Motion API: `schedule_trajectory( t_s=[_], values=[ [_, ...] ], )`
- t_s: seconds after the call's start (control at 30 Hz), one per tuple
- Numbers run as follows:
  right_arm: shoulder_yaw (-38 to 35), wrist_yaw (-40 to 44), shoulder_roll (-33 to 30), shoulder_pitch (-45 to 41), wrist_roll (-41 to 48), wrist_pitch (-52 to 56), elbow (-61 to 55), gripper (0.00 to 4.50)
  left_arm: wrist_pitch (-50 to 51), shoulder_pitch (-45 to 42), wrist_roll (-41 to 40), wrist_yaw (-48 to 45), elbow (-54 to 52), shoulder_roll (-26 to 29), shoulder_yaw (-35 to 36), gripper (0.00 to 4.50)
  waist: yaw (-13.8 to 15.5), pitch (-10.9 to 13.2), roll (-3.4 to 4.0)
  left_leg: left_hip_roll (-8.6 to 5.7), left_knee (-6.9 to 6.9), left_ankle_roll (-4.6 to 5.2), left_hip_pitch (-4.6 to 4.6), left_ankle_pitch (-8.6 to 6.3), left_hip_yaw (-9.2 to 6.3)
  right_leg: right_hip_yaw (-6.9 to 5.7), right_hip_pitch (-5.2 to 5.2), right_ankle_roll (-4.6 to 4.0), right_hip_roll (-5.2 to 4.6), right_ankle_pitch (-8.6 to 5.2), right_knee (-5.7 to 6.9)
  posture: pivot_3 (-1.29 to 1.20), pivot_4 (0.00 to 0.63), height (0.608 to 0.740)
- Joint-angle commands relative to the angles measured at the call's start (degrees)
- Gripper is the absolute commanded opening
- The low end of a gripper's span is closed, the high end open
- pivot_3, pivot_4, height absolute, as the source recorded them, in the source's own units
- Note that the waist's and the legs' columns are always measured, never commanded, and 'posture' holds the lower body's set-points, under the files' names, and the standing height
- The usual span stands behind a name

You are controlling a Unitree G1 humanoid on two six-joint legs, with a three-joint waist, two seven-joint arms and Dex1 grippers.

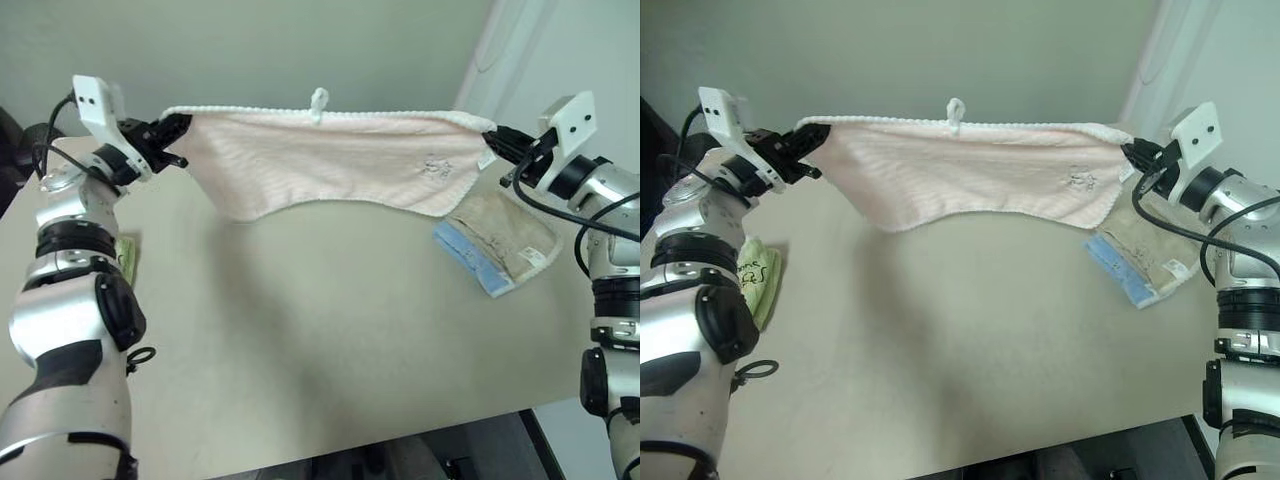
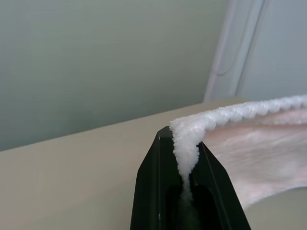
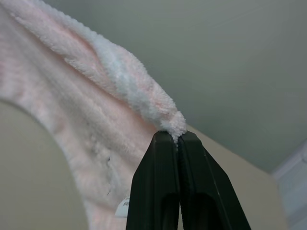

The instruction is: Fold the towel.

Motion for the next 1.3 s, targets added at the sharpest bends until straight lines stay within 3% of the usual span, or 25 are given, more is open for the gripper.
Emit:
schedule_trajectory(
  t_s=[0.03,0.17,0.23,0.47,0.63,0.8,1.07,1.3],
  values=[
    [-6.1,2.3,-3.4,6.8,5.6,5.3,-8.5,0.00,6.3,4.0,-2.9,-10.7,-4.6,5.8,1.5,0.03,0.0,0.0,0.02,-0.01,-0.02,-0.01,0.02,0.00,0.03,0.00,0.00,0.00,-0.01,-0.02,0.00,0.00,0.150,0.740],
    [-9.5,5.1,-5.4,17.2,13.3,13.0,-18.8,0.00,13.5,13.2,-4.8,-18.8,-11.4,9.4,1.2,0.03,-0.1,0.0,0.01,-0.03,-0.04,-0.04,0.03,0.09,0.09,0.01,0.00,0.04,-0.04,-0.07,0.03,0.00,0.150,0.740],
    [-11.2,7.0,-6.6,21.8,17.4,17.0,-23.5,0.00,17.2,18.9,-6.1,-21.7,-16.3,11.0,1.4,0.03,-0.1,0.0,0.00,-0.03,-0.02,-0.05,0.03,0.15,0.11,0.03,0.02,0.47,-0.04,-0.34,0.03,0.00,0.150,0.740],
    [-15.3,12.3,-10.0,32.4,28.6,26.0,-32.8,0.00,21.7,32.9,-8.7,-22.6,-24.0,15.3,3.7,0.03,-0.2,0.0,-0.03,-0.01,0.11,-0.51,-0.07,0.08,0.07,0.05,-0.01,0.39,-0.01,-0.56,0.09,0.00,0.150,0.740],
    [-13.7,14.8,-10.9,38.5,31.9,29.1,-37.8,0.00,20.6,41.1,-9.2,-24.9,-26.2,16.6,3.4,0.03,-0.3,0.0,-0.03,-0.01,0.12,-0.83,-0.08,-0.08,0.05,0.06,-0.03,0.36,0.01,-0.71,0.11,0.00,0.150,0.740],
    [-8.8,13.8,-9.5,42.7,31.7,30.6,-42.3,0.00,23.0,49.6,-10.4,-23.6,-39.2,15.3,2.0,0.03,-0.4,-0.1,-0.16,-0.01,0.10,-0.91,-0.12,-0.13,0.04,0.06,-0.12,0.37,0.01,-0.72,0.14,0.00,0.150,0.740],
    [-5.5,12.4,-9.0,44.6,30.1,30.4,-42.6,0.00,27.4,49.1,-11.7,-18.7,-48.8,13.5,0.0,0.03,-0.4,-0.2,-0.30,-0.05,0.09,-0.98,-0.13,-0.17,-0.02,0.11,-0.12,0.36,0.00,-0.73,0.14,0.00,0.150,0.740],
    [-7.5,10.0,-9.2,44.2,27.1,29.2,-36.9,0.00,19.4,37.5,-4.1,-11.6,-37.7,10.7,-6.7,0.03,-0.1,-0.2,-0.29,-0.02,0.11,-0.98,-0.11,-0.17,-0.03,0.10,-0.11,0.35,0.01,-0.73,0.18,0.00,0.150,0.740]
  ],
)
